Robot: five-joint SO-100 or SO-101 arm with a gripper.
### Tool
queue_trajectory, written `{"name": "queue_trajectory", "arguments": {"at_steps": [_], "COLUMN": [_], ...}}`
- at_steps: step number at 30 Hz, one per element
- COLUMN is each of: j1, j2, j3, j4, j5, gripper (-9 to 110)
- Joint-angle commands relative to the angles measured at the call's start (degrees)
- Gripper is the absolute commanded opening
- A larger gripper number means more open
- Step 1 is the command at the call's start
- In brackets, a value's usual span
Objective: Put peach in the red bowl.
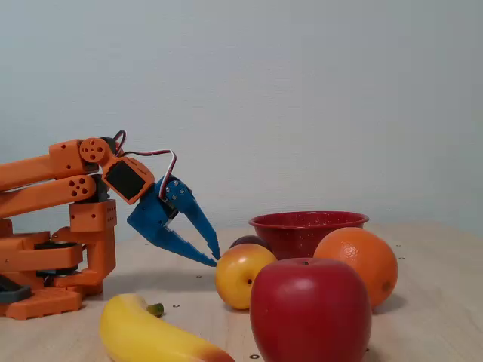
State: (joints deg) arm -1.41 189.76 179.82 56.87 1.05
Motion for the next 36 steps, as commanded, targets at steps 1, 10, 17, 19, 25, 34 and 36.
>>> {"name": "queue_trajectory", "arguments": {"at_steps": [1, 10, 17, 19, 25, 34, 36], "j1": [0.44, 0.35, 0.35, 0.00, -0.26, -0.26, -0.26], "j2": [1.05, 1.05, 1.05, 1.05, 1.14, 1.14, 1.14], "j3": [0.88, 0.88, 0.88, 0.88, 0.88, 0.88, 0.88], "j4": [-1.93, -1.93, -1.93, -1.93, -1.93, -1.93, -1.93], "j5": [-1.58, -1.76, -1.67, -1.93, -2.37, -2.37, -2.37], "gripper": [0, 0, 0, 0, 0, 0, 0]}}
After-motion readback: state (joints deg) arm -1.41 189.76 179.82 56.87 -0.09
